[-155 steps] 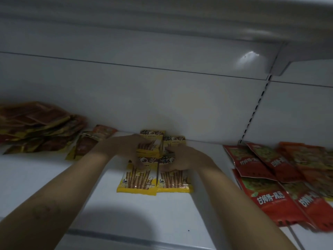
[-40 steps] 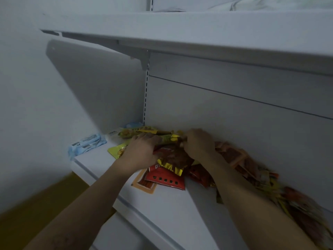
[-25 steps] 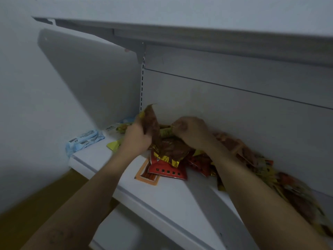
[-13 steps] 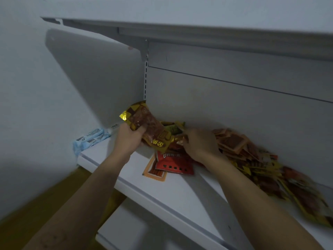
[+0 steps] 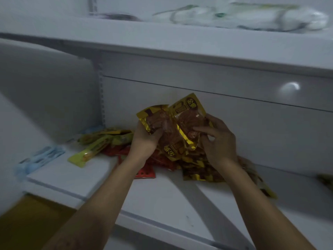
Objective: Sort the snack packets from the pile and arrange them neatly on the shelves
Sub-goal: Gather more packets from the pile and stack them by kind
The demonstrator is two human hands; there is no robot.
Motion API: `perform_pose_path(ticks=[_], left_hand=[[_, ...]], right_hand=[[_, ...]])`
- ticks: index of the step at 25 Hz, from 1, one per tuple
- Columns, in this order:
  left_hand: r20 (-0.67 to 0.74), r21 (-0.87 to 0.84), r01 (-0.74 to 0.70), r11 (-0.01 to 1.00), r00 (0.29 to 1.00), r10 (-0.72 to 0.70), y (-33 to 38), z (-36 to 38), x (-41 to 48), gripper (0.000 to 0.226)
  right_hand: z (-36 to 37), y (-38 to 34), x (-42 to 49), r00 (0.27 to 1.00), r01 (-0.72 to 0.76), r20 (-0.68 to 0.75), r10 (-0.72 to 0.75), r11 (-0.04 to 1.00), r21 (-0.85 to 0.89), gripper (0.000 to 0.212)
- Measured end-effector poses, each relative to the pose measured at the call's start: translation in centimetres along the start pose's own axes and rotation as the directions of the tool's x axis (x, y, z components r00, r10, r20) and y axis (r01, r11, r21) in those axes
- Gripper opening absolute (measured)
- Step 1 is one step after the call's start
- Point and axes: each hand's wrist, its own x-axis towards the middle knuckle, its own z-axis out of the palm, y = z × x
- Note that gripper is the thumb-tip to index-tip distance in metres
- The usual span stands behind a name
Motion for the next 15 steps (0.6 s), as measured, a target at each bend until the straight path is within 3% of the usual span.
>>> perform_pose_path(ticks=[3, 7, 11, 15], left_hand=[[0.103, -0.03, 0.067, 0.997, 0.993, -0.064, 0.3, 7.6, -2.2, 0.024], [0.29, -0.042, 0.169, 0.985, 0.945, -0.15, 0.4, 18.8, -6.7, 0.016], [0.433, -0.008, 0.172, 0.985, 0.889, -0.152, 0.5, 28.6, -11.6, 0.013], [0.48, 0.105, 0.153, 0.983, 0.857, -0.184, -0.9, 34.4, -14.4, 0.015]], right_hand=[[-5.9, 3.0, -3.5, 0.988, -0.099, -0.112, 0.106, 0.993, 0.065, 0.04], [-15.1, 8.0, -8.3, 0.951, -0.194, -0.269, 0.151, 0.971, -0.143, 0.035], [-23.2, 11.8, -12.7, 0.906, -0.383, -0.289, 0.309, 0.889, -0.249, 0.026], [-27.6, 14.7, -16.4, 0.862, -0.5, -0.207, 0.463, 0.843, -0.199, 0.011]])
